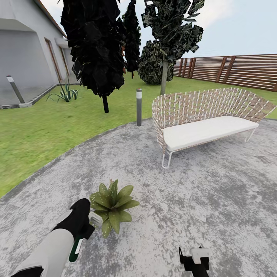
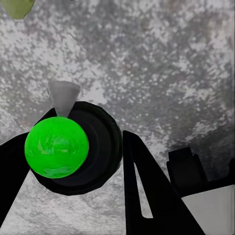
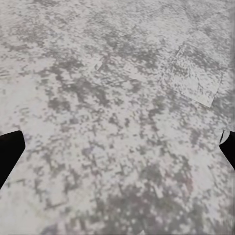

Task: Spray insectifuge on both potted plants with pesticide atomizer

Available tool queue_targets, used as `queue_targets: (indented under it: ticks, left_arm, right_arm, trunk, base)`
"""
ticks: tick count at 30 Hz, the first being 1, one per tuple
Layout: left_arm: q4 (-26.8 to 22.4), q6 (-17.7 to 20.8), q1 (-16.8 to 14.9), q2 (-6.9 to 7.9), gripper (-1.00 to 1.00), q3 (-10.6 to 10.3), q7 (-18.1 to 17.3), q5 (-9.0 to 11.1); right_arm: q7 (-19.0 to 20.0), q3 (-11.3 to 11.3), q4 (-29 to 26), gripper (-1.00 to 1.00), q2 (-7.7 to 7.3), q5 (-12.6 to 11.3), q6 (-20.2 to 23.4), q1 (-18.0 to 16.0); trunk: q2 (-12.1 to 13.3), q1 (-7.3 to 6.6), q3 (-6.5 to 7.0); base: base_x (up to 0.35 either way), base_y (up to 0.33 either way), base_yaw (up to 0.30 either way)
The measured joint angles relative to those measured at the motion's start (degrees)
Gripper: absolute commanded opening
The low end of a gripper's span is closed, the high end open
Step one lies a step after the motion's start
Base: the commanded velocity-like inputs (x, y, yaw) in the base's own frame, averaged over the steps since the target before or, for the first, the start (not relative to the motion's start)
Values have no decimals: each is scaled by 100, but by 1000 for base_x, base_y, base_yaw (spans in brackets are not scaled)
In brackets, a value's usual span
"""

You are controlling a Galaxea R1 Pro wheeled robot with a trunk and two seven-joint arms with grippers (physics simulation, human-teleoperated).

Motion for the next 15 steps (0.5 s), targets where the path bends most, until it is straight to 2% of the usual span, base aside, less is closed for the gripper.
queue_targets:
  ticks: [5, 15]
  left_arm:
    - [10, -18, 1, 45, -100, 12, -16, -6]
    - [52, -13, 1, 35, -100, 23, -13, 7]
  right_arm:
    - [-11, -1, 1, 100, 0, 1, 0, -1]
    - [-12, 7, 9, 100, 7, 3, -1, -1]
  trunk:
    - [0, 0, 0]
    - [0, 0, 0]
  base:
    - [0, 0, 82]
    - [0, -3, 267]
